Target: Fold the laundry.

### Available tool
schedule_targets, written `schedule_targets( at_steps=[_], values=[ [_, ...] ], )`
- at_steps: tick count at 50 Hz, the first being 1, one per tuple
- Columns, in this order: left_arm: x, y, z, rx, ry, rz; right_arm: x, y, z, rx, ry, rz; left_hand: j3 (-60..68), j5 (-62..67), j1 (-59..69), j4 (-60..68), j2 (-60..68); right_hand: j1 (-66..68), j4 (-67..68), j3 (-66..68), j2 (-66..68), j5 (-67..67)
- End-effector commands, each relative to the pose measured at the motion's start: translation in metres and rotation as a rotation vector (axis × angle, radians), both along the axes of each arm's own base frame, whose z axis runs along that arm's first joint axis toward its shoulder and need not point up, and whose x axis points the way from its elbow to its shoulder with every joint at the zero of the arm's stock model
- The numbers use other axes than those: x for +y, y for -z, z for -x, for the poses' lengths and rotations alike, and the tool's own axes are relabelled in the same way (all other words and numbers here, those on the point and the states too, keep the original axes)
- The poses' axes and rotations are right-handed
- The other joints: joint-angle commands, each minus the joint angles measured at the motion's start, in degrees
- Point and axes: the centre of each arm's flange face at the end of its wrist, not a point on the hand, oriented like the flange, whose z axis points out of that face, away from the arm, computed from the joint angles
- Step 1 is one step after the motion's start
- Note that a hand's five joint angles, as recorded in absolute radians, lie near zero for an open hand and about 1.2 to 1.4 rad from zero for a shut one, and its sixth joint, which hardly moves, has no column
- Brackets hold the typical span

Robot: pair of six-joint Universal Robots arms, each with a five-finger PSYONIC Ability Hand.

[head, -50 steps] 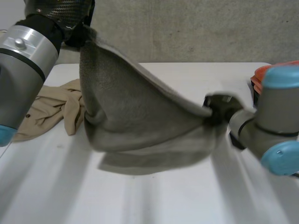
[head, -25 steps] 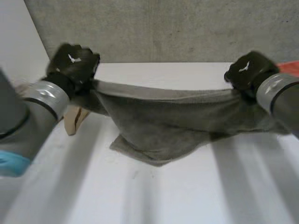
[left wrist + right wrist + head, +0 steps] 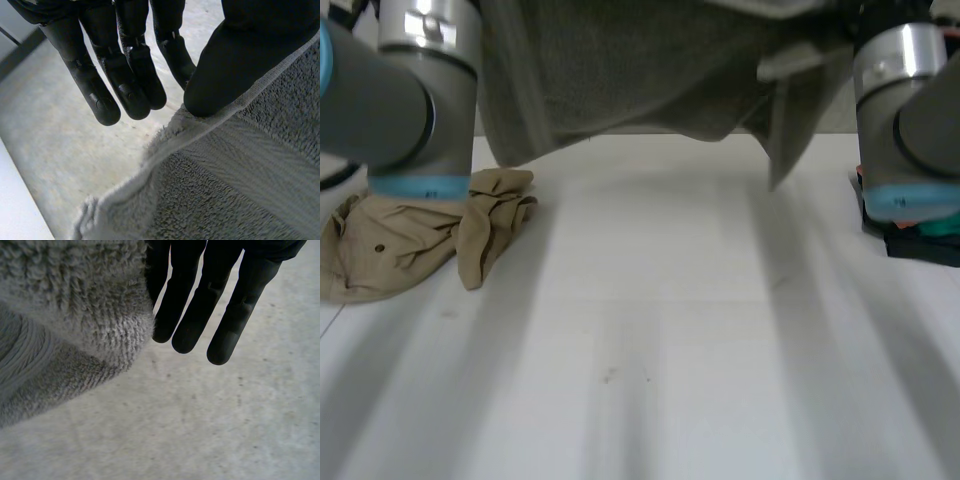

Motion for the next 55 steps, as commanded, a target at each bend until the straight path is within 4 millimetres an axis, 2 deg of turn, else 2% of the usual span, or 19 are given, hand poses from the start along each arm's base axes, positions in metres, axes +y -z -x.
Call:
schedule_targets(
  at_steps=[1,3,5,8,11,13,20,26,34,36,38,42,45,47,48,49,51,52,55],
  values=[
    [0.028,0.089,-0.014,-0.115,0.018,-0.268,0.028,0.082,0.012,0.119,-0.027,-0.284,11.6,12.9,15.8,11.2,11.3,14.9,11.3,11.8,12.5,13.7],
    [0.033,0.113,-0.016,-0.141,0.023,-0.333,0.039,0.111,0.014,0.154,-0.048,-0.383,11.6,12.9,15.8,11.2,11.3,14.9,11.3,11.8,12.5,13.7],
    [0.042,0.145,-0.021,-0.169,0.027,-0.409,0.046,0.126,0.015,0.166,-0.064,-0.438,11.6,12.9,15.8,11.2,11.3,14.9,11.3,11.8,12.5,13.7],
    [0.049,0.173,-0.026,-0.19,0.027,-0.462,0.051,0.159,0.016,0.16,-0.11,-0.55,11.6,12.9,15.8,11.2,11.3,14.9,11.3,11.8,12.5,13.7],
    [0.052,0.185,-0.028,-0.197,0.026,-0.476,0.044,0.194,0.02,0.083,-0.134,-0.682,11.6,12.9,15.8,11.2,11.3,14.9,11.3,11.8,12.5,13.7],
    [0.053,0.195,-0.028,-0.205,0.024,-0.493,0.041,0.199,0.024,0.032,-0.135,-0.723,11.6,12.9,15.8,11.2,11.3,14.9,11.3,11.8,12.5,13.7],
    [0.052,0.197,-0.027,-0.206,0.026,-0.494,0.028,0.21,0.057,-0.249,-0.087,-0.914,11.6,12.9,15.8,11.2,11.3,-24.8,-28.5,-28.0,-27.2,-26.1],
    [0.048,0.191,-0.032,-0.193,0.009,-0.483,0.016,0.213,0.096,-0.437,0.019,-1.043,11.6,12.9,15.8,11.2,11.3,-30.1,-33.7,-33.2,-32.5,-31.4],
    [0.048,0.186,-0.035,-0.187,0.001,-0.477,0.016,0.218,0.13,-0.562,0.11,-1.171,11.6,12.9,15.8,11.2,11.3,-23.5,-27.2,-26.7,-25.9,-24.8],
    [0.048,0.186,-0.035,-0.187,0.0,-0.477,0.017,0.22,0.132,-0.57,0.104,-1.192,11.6,12.9,15.8,11.2,11.3,-11.0,-14.6,-14.1,-13.4,-12.2],
    [0.048,0.185,-0.035,-0.186,0.001,-0.476,0.018,0.222,0.133,-0.574,0.085,-1.207,11.6,12.9,15.8,11.2,11.3,14.8,11.1,11.6,12.4,13.5],
    [0.053,0.181,-0.036,-0.188,0.003,-0.482,0.024,0.224,0.128,-0.56,0.007,-1.262,11.6,12.9,15.8,11.2,11.3,14.9,11.3,11.8,12.5,13.7],
    [0.062,0.168,-0.039,-0.196,0.004,-0.492,0.027,0.221,0.127,-0.55,-0.033,-1.287,11.6,12.9,15.8,11.2,11.3,14.9,11.3,11.8,12.5,13.7],
    [0.067,0.16,-0.041,-0.2,0.004,-0.5,0.026,0.196,0.13,-0.497,-0.04,-1.225,11.6,12.9,15.8,11.2,11.3,14.9,11.3,11.8,12.5,13.7],
    [0.074,0.149,-0.045,-0.206,0.002,-0.511,0.028,0.182,0.131,-0.468,-0.043,-1.189,11.6,12.9,15.8,11.2,11.3,14.9,11.3,11.8,12.5,13.7],
    [0.078,0.143,-0.048,-0.21,0.0,-0.514,0.035,0.144,0.134,-0.37,-0.044,-1.08,11.6,12.9,15.8,11.2,11.3,14.9,11.3,11.8,12.5,13.7],
    [0.09,0.117,-0.057,-0.206,-0.006,-0.505,0.041,0.118,0.139,-0.291,-0.029,-1.001,11.6,12.9,15.8,11.2,11.3,14.9,11.3,11.8,12.5,13.7],
    [0.093,0.107,-0.061,-0.203,-0.013,-0.5,0.05,0.091,0.146,-0.193,0.003,-0.914,11.6,12.9,15.8,11.2,11.3,14.9,11.3,11.8,12.5,13.7],
    [0.109,0.071,-0.073,-0.197,-0.028,-0.488,0.067,0.057,0.153,-0.045,0.058,-0.803,11.6,12.9,15.8,11.2,11.3,14.9,11.3,11.8,12.5,13.7]
  ],
)
